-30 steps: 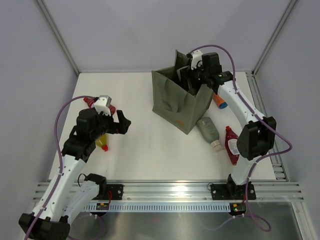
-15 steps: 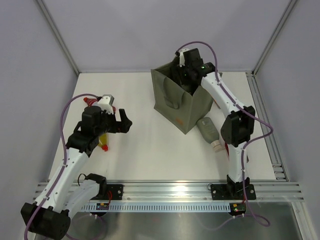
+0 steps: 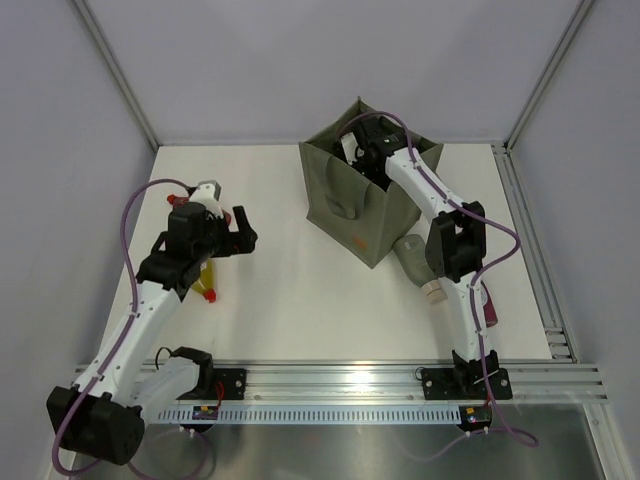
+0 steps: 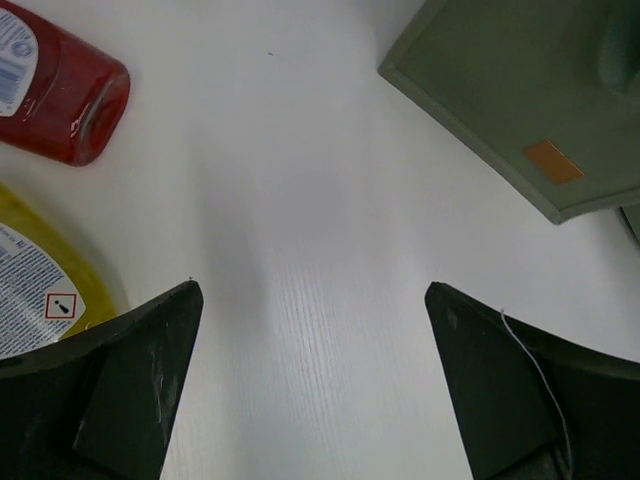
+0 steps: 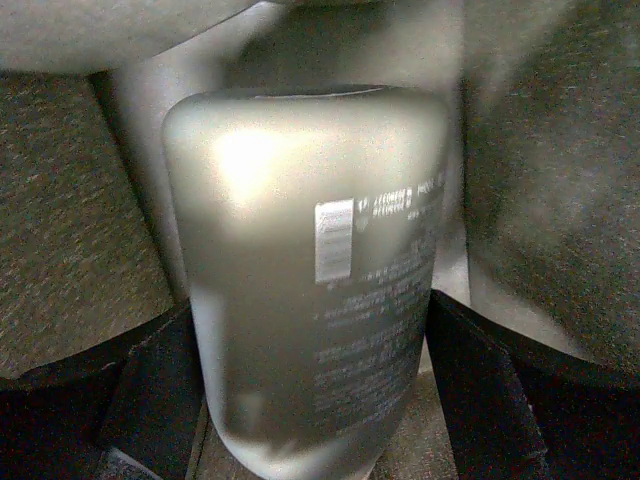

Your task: Place the personal care products into the canvas bag

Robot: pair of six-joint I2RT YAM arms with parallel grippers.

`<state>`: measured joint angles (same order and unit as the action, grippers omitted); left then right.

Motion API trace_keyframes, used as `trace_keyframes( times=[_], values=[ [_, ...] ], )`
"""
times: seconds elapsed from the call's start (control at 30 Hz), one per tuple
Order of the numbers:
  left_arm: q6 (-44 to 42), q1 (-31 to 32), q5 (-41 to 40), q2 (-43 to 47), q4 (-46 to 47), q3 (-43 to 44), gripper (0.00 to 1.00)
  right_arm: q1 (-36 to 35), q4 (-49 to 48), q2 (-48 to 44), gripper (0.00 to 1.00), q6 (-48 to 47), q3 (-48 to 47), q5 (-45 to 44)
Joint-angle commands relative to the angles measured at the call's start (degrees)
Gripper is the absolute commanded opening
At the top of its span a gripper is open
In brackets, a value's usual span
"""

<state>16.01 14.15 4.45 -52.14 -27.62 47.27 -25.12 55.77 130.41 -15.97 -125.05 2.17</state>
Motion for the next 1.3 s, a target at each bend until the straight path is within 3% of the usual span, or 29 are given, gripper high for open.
trace_keyframes(
  times=[0.0, 0.03, 0.23, 0.43, 0.6, 0.7, 0.83, 1.0, 1.27],
  values=[
    [6.12, -1.67, -9.62, -4.44, 1.52, 4.41, 0.99, -0.10, 0.92, -1.39, 0.94, -5.47, -4.76, 6.08],
    [9.71, -3.41, -10.07, -5.94, 0.47, 5.81, 0.99, -0.10, 1.18, -1.47, 1.00, -5.48, -5.72, 7.22],
    [25.01, -12.38, -9.02, -21.99, -5.68, 12.58, 0.99, 1.30, 1.36, -6.82, 1.00, -4.95, -8.18, 10.64],
    [28.11, -17.92, -3.04, -35.82, -7.18, 22.07, 0.99, 4.21, 2.24, -17.97, 0.99, -6.27, -7.58, 18.38],
    [28.29, -21.09, -7.25, -43.74, -7.45, 29.44, 0.99, 5.35, 0.58, -28.44, 1.00, -8.11, -2.05, 22.52],
    [29.16, -22.67, -8.05, -48.82, -8.85, 33.14, 0.99, 5.70, -3.81, -37.57, 1.00, -7.68, 6.20, 27.77],
    [30.39, -23.90, -7.70, -56.22, -11.93, 40.95, 0.99, 5.96, -11.46, -52.66, 1.00, -7.68, 26.28, 34.64],
    [28.91, -25.23, -7.25, -64.22, -15.44, 48.52, 0.99, 6.84, -21.22, -63.51, 1.00, -7.15, 46.96, 41.92],
    [27.67, -25.31, -12.97, -73.00, -22.04, 55.03, 0.99, 10.00, -25.62, -65.63, 0.99, -5.66, 55.62, 48.97]
  ],
)
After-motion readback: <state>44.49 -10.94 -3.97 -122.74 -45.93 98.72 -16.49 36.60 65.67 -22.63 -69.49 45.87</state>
